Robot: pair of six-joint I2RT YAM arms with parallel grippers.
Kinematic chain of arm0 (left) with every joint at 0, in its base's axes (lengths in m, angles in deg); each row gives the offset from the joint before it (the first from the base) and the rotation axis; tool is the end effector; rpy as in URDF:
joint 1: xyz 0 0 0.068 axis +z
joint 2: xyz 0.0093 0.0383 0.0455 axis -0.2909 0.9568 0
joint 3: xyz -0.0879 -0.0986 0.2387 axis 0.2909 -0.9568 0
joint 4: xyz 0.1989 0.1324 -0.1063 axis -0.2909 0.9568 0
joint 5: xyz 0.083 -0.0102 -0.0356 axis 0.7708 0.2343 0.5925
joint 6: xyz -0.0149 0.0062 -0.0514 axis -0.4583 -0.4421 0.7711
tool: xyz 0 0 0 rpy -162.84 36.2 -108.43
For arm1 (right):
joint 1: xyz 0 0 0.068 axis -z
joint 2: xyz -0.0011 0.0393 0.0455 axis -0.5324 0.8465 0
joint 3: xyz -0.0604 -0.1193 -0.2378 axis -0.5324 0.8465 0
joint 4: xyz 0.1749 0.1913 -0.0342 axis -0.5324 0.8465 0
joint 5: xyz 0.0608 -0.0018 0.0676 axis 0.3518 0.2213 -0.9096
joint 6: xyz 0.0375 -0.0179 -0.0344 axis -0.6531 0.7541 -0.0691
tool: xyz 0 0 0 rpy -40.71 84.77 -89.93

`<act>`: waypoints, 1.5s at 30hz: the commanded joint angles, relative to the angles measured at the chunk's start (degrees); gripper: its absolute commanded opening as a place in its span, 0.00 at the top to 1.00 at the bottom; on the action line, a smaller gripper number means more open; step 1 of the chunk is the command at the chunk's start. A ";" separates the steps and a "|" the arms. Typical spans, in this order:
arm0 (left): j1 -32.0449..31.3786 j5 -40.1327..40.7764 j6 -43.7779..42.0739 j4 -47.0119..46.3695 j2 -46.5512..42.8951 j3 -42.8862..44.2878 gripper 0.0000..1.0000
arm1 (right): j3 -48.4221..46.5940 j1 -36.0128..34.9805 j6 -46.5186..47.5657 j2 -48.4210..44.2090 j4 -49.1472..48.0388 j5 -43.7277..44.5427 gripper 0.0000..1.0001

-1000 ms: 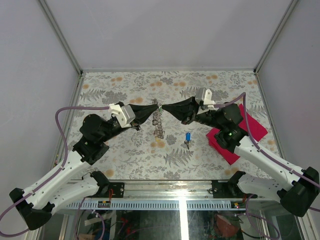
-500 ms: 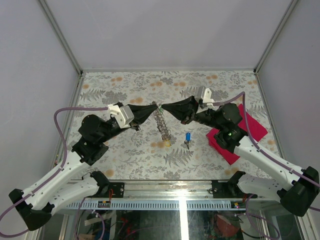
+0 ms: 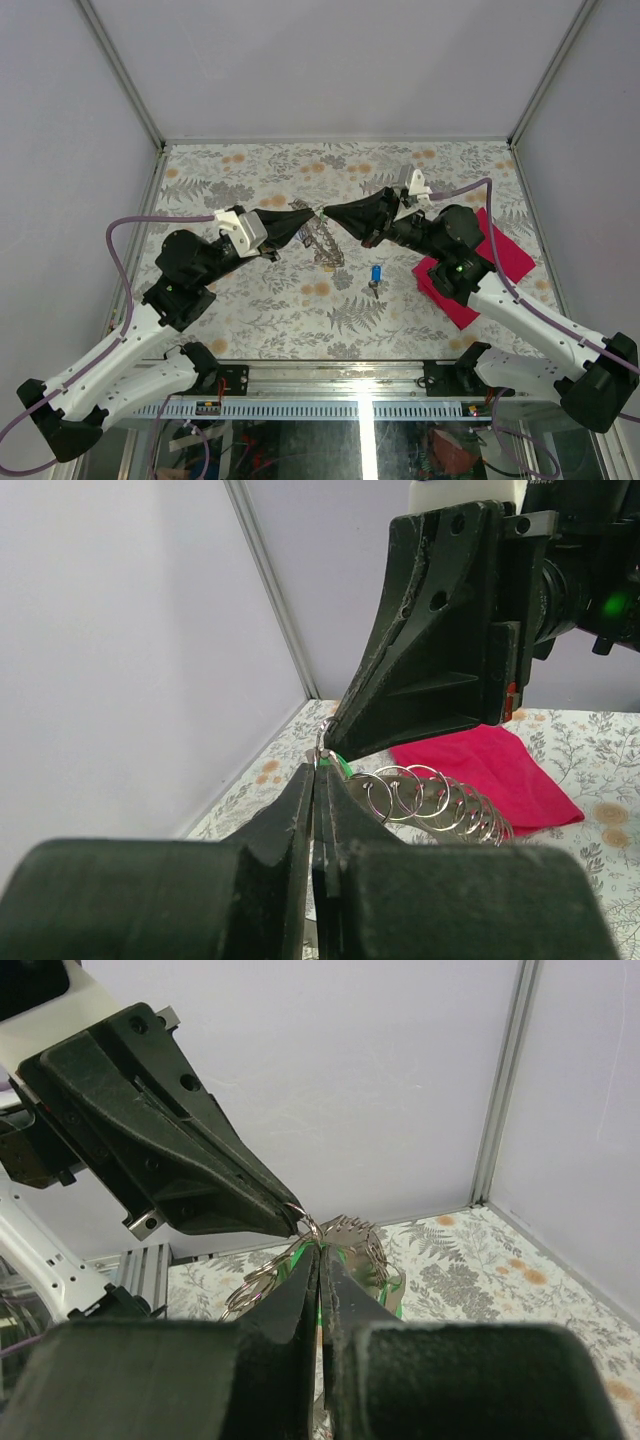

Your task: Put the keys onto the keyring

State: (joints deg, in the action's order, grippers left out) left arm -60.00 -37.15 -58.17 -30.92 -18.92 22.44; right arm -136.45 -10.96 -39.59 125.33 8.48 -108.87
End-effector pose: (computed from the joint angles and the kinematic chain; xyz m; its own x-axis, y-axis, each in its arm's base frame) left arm 0.1228 -0.1317 0.4084 0.4492 -0.0940 -0.8885 0.7928 0.5004 0.3479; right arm 0.1620 0.1749 0.4073 0.1383 0.3784 -0.9152 -0.9596 0.2799 -0.0293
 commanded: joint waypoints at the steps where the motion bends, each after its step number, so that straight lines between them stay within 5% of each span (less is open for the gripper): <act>1: -0.26 -0.93 -1.52 -3.67 -1.21 1.53 1.00 | -3.14 -0.44 -3.95 0.79 -1.57 2.94 1.00; 28: -0.31 -2.80 -2.77 -3.11 -1.34 1.24 1.00 | -8.49 -0.45 -15.42 1.93 11.26 4.27 1.00; 36: -0.26 -1.77 -1.30 -3.03 -2.10 0.70 1.00 | -7.01 -0.46 -12.96 -1.02 10.12 2.97 0.69; 45: -0.29 -0.68 2.82 -3.86 -4.33 -1.06 1.00 | -3.87 -0.44 -3.66 -8.16 13.64 1.62 0.63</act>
State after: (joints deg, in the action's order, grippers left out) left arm -60.00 -38.81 -58.13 -30.65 -21.55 21.72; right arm -140.89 -10.99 -49.47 121.92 22.07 -106.62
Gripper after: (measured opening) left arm 0.010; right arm 0.366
